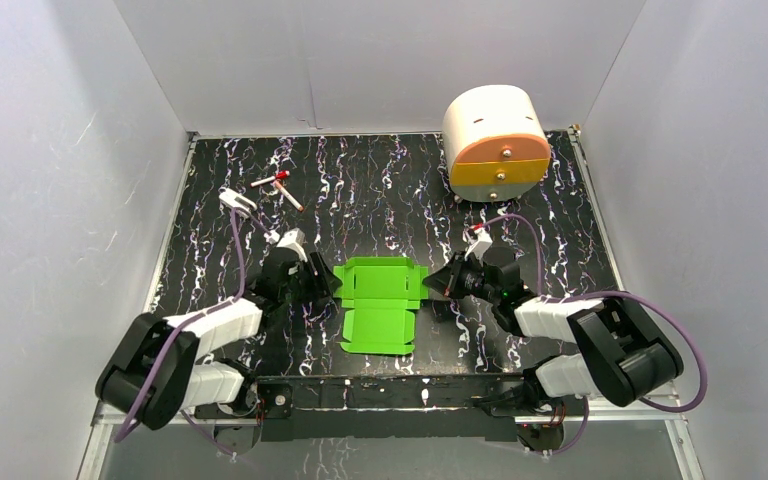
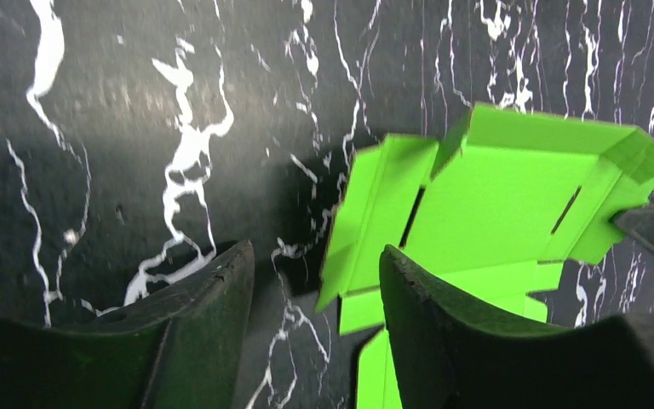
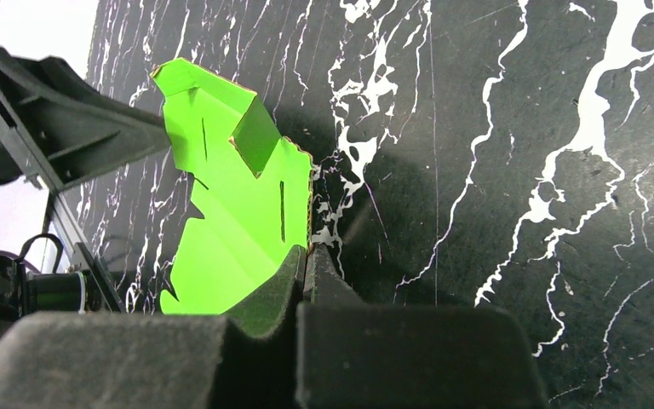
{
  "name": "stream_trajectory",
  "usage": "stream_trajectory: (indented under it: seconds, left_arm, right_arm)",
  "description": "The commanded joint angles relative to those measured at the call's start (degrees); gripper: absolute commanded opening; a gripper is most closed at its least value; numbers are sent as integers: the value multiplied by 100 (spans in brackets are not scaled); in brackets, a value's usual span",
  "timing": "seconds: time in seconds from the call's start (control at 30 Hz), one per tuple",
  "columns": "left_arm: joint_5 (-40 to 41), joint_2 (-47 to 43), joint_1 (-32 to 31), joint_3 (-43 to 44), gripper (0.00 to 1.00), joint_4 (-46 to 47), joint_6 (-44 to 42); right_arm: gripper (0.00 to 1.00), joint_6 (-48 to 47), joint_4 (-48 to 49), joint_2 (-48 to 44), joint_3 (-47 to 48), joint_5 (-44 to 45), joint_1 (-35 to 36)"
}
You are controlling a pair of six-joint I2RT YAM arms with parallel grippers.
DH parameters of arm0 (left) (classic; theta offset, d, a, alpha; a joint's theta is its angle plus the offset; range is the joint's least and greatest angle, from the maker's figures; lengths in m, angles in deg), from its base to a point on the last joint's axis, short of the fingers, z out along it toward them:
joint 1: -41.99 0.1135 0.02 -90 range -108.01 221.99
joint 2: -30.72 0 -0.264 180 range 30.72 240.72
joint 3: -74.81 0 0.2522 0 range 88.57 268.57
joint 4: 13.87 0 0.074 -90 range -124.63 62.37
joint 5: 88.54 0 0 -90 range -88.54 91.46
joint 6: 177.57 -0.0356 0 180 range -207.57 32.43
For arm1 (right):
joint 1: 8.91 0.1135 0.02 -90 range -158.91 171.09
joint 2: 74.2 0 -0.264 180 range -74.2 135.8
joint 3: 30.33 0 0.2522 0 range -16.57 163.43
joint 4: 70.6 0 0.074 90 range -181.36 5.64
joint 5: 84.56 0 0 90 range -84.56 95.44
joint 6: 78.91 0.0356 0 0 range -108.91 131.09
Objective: Fold the paper box
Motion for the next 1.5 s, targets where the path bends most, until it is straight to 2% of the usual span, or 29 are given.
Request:
stream_trajectory:
  seconds: [0.0, 0.17, 0.27, 0.37, 0.5, 0.63, 0.97, 1.1, 1.23, 1.37, 1.47]
  left_arm:
    - [-588, 604, 265, 241, 52, 639, -483]
    - [-1272, 1059, 351, 323, 39, 1217, -670]
    - [-1411, 1154, 416, 262, 26, 1399, -877]
    - [-1542, 1084, 475, 112, 14, 1607, -1023]
    - [-1782, 815, 494, -46, 0, 1818, -1236]
    - [-2074, 550, 492, -220, 0, 2091, -1304]
    - [-2359, 310, 494, -267, 0, 2242, -1220]
    - [-2462, 284, 497, -213, 0, 2291, -1144]
    - [-2523, 324, 497, -182, 0, 2389, -1033]
    - [-2475, 356, 497, -156, 0, 2438, -934]
    - [-2349, 349, 494, -154, 0, 2431, -825]
  right_arm:
    - [0, -148, 368, 119, -6, -172, -66]
    - [0, -181, 430, 199, 1, -306, -107]
    - [1, -236, 443, 234, 16, -335, -126]
    - [8, -290, 438, 271, 20, -373, -142]
    - [22, -350, 438, 290, 3, -382, -168]
    - [37, -455, 458, 354, -7, -373, -187]
    - [60, -851, 890, 799, 87, -970, -215]
    - [61, -1055, 1047, 969, 211, -1386, -216]
    - [58, -1094, 1306, 1156, 283, -1673, -220]
    - [47, -985, 1619, 1341, 296, -1869, -214]
    - [33, -818, 1906, 1421, 261, -2025, -215]
